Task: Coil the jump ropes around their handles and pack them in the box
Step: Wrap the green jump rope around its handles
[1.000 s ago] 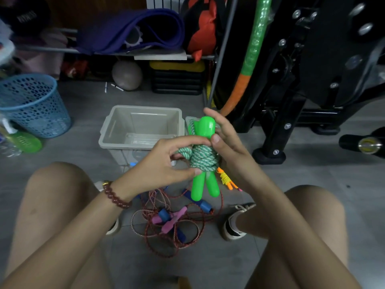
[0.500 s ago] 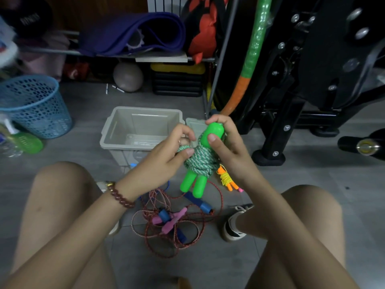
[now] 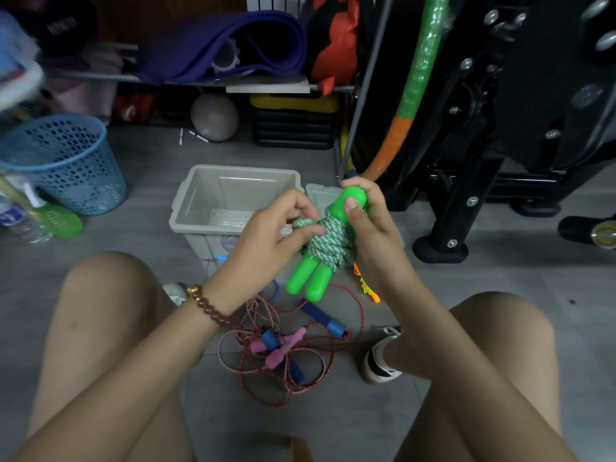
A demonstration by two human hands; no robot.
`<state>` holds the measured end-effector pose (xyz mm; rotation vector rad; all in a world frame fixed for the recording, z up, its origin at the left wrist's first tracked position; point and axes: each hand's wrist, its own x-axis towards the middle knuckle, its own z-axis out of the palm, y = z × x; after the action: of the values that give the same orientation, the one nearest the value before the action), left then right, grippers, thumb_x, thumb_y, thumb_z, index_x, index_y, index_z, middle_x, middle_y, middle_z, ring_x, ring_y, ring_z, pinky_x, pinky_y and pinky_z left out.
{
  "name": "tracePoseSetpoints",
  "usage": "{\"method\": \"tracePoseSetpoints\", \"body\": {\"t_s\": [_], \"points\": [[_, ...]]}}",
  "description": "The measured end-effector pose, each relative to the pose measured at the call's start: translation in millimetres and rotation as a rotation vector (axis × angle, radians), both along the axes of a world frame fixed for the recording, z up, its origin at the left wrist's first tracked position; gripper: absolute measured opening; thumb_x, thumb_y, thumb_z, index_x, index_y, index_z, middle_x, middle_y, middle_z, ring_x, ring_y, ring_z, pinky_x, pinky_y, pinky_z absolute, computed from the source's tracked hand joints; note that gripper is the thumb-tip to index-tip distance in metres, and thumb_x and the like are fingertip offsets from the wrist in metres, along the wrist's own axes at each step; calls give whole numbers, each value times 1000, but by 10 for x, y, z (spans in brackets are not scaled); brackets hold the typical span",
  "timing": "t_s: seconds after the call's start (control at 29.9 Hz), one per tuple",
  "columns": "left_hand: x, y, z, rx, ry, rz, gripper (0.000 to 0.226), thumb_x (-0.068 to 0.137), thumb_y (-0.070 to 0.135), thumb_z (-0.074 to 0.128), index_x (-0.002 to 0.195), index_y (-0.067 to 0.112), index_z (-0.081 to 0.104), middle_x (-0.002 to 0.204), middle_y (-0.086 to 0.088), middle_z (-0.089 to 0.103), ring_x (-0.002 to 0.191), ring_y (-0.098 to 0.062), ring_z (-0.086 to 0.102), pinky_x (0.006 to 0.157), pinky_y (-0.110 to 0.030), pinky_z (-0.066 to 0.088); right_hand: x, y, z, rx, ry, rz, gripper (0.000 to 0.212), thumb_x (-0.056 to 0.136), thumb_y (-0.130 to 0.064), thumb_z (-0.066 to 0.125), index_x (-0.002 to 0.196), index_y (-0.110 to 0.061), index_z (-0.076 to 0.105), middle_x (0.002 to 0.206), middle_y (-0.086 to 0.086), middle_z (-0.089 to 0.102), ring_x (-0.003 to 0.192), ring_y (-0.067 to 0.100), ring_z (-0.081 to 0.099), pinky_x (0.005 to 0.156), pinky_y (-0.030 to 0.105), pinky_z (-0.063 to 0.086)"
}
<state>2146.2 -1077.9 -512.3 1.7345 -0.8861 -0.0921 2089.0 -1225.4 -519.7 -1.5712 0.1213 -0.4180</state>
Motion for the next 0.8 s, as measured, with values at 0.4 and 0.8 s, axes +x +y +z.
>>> {"method": "tracePoseSetpoints", "body": {"t_s": [0.4, 0.8], "points": [[73, -16, -75, -92, -72, -115, 23, 86, 1, 57, 99, 17, 67, 89, -5, 59, 85, -12, 57, 75, -25, 46, -1, -24, -13, 69, 14, -23, 17, 84, -34, 55, 101, -36, 57, 91, 2, 42, 84, 22, 39, 78, 42, 36], [-6, -62, -99, -159, -280, 71, 10, 79, -2, 69, 87, 2, 73, 74, -11, 62, 68, -19, 60, 60, -34, 49, 13, 35, 5, 19, 38, -146, 22, 75, -48, 56, 96, -44, 58, 105, 4, 46, 97, 21, 44, 91, 47, 40]]}}
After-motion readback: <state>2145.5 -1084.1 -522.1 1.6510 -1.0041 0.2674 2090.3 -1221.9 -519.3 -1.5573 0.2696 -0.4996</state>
